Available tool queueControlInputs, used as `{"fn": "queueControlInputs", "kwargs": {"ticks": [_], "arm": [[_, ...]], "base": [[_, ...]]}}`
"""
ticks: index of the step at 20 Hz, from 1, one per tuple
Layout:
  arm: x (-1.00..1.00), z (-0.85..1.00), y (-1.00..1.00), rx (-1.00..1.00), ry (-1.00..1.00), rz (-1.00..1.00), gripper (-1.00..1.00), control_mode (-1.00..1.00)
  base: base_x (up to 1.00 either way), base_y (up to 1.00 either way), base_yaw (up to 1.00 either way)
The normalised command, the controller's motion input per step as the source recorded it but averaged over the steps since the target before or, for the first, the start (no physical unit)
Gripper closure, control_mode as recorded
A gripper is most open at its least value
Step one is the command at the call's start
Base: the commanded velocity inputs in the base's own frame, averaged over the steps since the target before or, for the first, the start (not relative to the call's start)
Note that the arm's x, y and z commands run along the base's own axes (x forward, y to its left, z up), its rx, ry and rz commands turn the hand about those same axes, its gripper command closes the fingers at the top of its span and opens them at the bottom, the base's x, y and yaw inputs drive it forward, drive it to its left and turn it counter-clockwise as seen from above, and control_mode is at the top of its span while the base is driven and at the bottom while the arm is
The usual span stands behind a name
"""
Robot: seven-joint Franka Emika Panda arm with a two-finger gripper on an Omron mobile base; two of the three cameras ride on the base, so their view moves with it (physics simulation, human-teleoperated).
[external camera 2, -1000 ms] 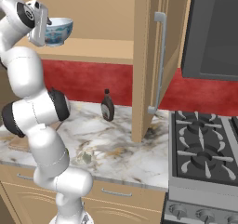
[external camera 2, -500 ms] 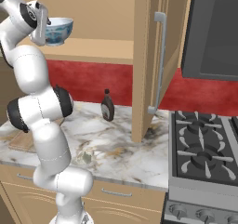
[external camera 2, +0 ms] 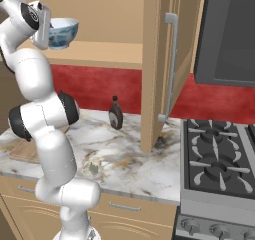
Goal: Open the cabinet. Place the bowl and condiment on the counter. Then place the lime and garlic on the cutting board.
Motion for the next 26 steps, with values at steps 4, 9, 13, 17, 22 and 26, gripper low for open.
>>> {"fn": "queueControlInputs", "kwargs": {"ticks": [4, 9, 13, 17, 22, 26], "arm": [[0.00, -0.32, 0.00, -0.03, -0.03, 0.00, 1.00, -1.00], [-0.07, -0.12, 0.00, -0.03, -0.08, 0.00, 1.00, -1.00], [-0.60, 0.00, 0.00, 0.00, -0.05, 0.00, 1.00, -1.00], [-1.00, 0.00, 0.00, 0.00, 0.00, -0.01, 1.00, -1.00], [-1.00, 0.00, -0.08, 0.00, 0.00, -0.05, 1.00, -1.00], [-1.00, -0.08, -0.33, 0.00, 0.00, -0.08, 1.00, -1.00]], "base": [[0.00, 0.00, 0.00], [0.00, 0.00, 0.00], [0.00, 0.00, 0.00], [0.00, 0.00, 0.00], [0.00, 0.00, 0.00], [0.00, 0.00, 0.00]]}}
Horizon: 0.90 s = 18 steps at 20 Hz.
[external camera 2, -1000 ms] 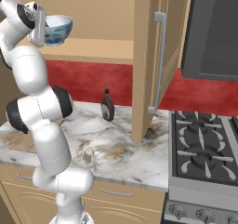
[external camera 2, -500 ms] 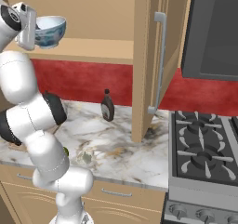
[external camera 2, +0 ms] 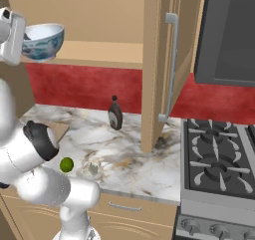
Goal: Open the cabinet. Place the bowl and condiment on the counter. Then place the lime and garlic on the cutting board.
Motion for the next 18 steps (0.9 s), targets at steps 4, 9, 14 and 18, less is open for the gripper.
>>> {"fn": "queueControlInputs", "kwargs": {"ticks": [4, 9, 14, 18], "arm": [[-1.00, -0.18, -0.47, 0.00, 0.00, -0.08, 1.00, -1.00], [-1.00, -0.16, -0.54, 0.00, 0.00, -0.09, 1.00, -1.00], [-1.00, -0.37, -0.57, 0.00, 0.02, -0.10, 1.00, -1.00], [-1.00, -0.63, -0.60, 0.00, 0.08, -0.09, 1.00, -1.00]], "base": [[0.00, 0.00, 0.00], [0.00, 0.00, 0.00], [0.00, 0.00, 0.00], [0.00, 0.00, 0.00]]}}
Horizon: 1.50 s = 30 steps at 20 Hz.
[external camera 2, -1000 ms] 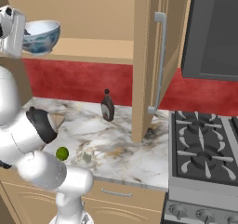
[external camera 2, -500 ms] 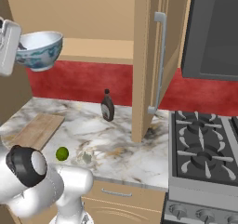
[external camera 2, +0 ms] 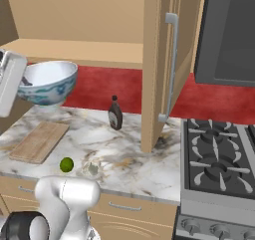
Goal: Open the cabinet. Place the bowl and condiment on the counter. Then place the lime and garlic on the cutting board.
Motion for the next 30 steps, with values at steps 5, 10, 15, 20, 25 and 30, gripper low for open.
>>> {"fn": "queueControlInputs", "kwargs": {"ticks": [5, 10, 15, 20, 25, 30], "arm": [[-0.42, -0.65, -0.73, 0.00, 0.15, -0.08, 1.00, -1.00], [0.03, -0.66, -0.79, 0.01, 0.20, -0.06, 1.00, -1.00], [0.23, -0.75, -0.74, 0.01, 0.17, -0.03, 1.00, -1.00], [0.48, -0.81, -0.64, 0.00, 0.13, -0.01, 1.00, -1.00], [0.78, -0.55, -0.44, 0.00, 0.02, 0.00, 1.00, -1.00], [0.72, -0.48, -0.37, 0.00, 0.00, 0.00, 1.00, -1.00]], "base": [[0.00, 0.00, 0.00], [0.00, 0.00, 0.00], [0.00, 0.00, 0.00], [0.00, 0.00, 0.00], [0.00, 0.00, 0.00], [0.00, 0.00, 0.00]]}}
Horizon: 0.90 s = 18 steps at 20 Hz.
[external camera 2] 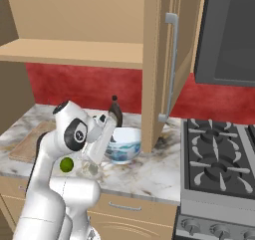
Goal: Open the cabinet. Place the bowl and condiment on the counter. Then place the lime and garlic on the cutting board.
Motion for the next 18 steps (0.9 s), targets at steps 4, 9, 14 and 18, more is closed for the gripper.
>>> {"fn": "queueControlInputs", "kwargs": {"ticks": [4, 9, 14, 18], "arm": [[0.47, -0.58, -0.30, 0.00, 0.00, 0.02, 1.00, -1.00], [0.60, -0.49, -0.38, 0.00, 0.00, 0.01, 1.00, -1.00], [0.57, -0.39, -0.27, 0.00, 0.00, 0.00, 1.00, -1.00], [0.20, -0.38, -0.16, 0.00, -0.01, 0.00, 1.00, -1.00]], "base": [[0.00, 0.00, 0.00], [0.00, 0.00, 0.00], [0.00, 0.00, 0.00], [0.00, 0.00, 0.00]]}}
